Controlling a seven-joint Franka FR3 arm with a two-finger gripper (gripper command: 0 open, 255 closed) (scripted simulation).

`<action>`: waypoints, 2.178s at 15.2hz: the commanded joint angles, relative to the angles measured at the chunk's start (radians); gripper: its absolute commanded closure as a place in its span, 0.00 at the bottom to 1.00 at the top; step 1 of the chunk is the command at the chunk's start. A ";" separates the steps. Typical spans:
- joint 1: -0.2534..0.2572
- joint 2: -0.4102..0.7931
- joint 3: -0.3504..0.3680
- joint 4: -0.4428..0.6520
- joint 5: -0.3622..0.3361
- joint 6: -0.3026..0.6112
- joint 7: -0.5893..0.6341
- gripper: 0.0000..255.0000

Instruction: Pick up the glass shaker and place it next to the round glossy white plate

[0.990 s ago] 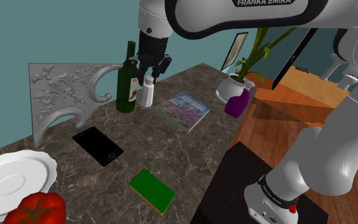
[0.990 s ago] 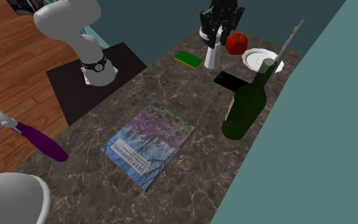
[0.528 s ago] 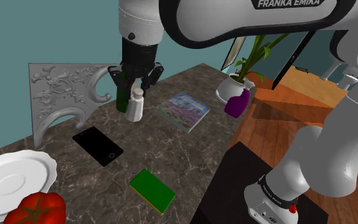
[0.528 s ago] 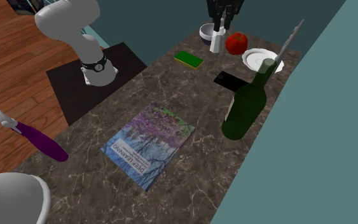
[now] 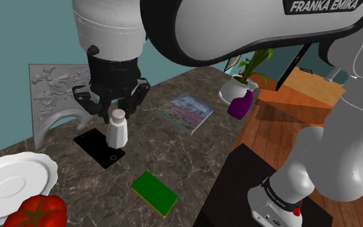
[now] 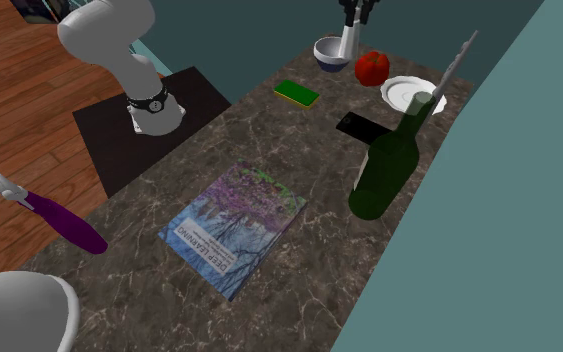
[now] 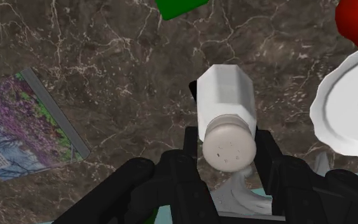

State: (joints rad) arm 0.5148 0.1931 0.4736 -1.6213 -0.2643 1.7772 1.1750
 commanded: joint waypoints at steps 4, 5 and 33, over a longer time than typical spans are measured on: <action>0.090 0.082 0.038 0.106 -0.041 -0.058 0.117 1.00; 0.111 0.104 0.044 0.135 -0.052 -0.072 0.140 1.00; 0.197 0.262 0.041 0.027 -0.146 0.145 0.307 1.00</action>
State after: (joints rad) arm 0.7113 0.4508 0.5154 -1.5840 -0.4063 1.9085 1.4772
